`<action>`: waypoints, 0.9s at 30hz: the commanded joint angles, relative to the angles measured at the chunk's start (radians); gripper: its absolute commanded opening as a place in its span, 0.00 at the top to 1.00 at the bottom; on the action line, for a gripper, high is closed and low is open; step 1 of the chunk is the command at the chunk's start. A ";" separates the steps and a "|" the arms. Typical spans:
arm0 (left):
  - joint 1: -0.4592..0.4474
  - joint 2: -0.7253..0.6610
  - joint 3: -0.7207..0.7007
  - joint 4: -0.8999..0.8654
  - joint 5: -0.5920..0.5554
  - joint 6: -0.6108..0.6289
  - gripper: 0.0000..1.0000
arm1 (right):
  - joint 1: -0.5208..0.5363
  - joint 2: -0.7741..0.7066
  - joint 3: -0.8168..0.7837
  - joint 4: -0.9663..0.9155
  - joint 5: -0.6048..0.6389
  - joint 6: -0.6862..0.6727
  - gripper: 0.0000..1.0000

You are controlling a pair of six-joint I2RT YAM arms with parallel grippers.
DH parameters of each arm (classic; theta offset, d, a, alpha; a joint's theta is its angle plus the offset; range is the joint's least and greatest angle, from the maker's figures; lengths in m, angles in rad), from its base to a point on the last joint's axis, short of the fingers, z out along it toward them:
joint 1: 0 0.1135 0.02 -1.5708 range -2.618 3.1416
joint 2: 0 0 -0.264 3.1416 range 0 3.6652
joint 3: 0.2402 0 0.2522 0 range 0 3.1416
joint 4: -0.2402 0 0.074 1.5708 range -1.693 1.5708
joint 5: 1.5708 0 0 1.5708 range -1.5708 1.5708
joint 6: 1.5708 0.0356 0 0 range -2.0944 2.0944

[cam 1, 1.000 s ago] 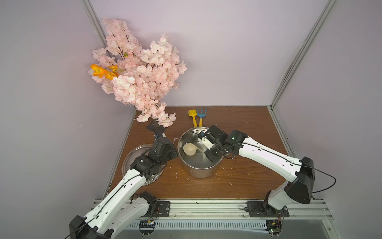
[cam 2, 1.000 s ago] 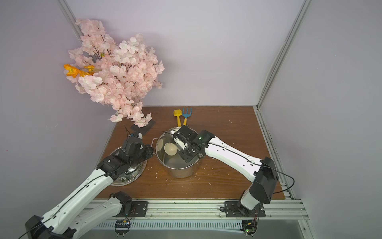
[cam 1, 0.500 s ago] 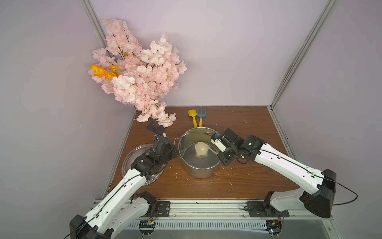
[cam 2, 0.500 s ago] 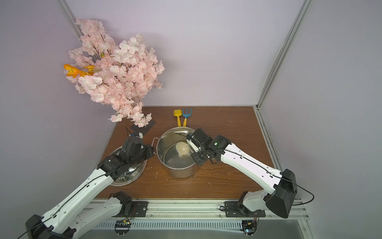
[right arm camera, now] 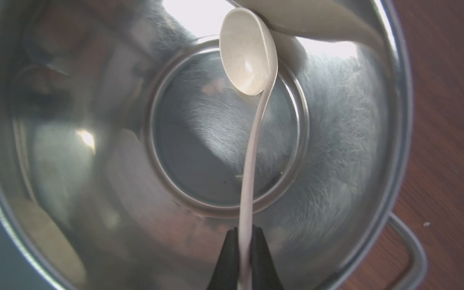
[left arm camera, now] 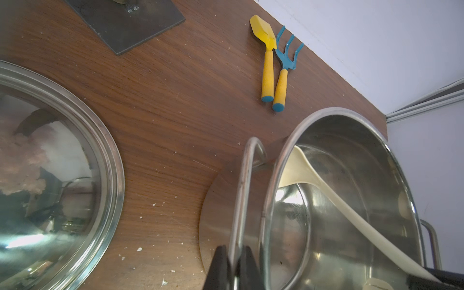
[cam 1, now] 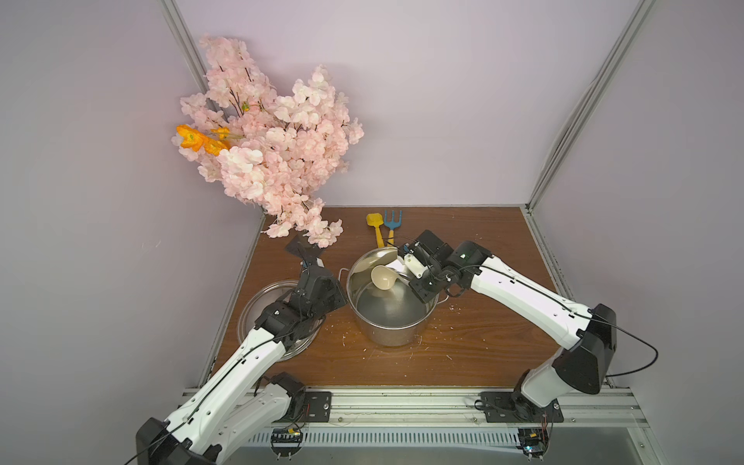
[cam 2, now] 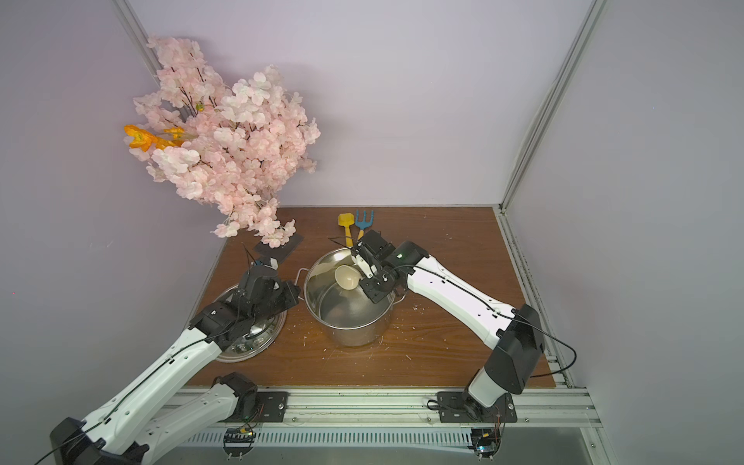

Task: Stir the soup with a spoon
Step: Stir the soup in the pan with a stick.

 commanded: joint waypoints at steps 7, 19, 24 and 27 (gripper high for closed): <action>0.009 0.021 0.013 -0.037 0.004 0.034 1.00 | 0.110 -0.074 -0.058 -0.015 -0.028 0.014 1.00; 0.009 0.012 0.009 -0.037 0.013 0.044 1.00 | -0.015 -0.179 -0.202 -0.053 0.120 0.064 1.00; 0.010 0.029 0.013 -0.035 0.019 0.047 1.00 | -0.037 -0.098 -0.096 -0.052 0.123 0.044 1.00; 0.009 0.037 0.017 -0.035 0.021 0.045 1.00 | -0.030 -0.045 -0.039 -0.039 0.075 0.027 1.00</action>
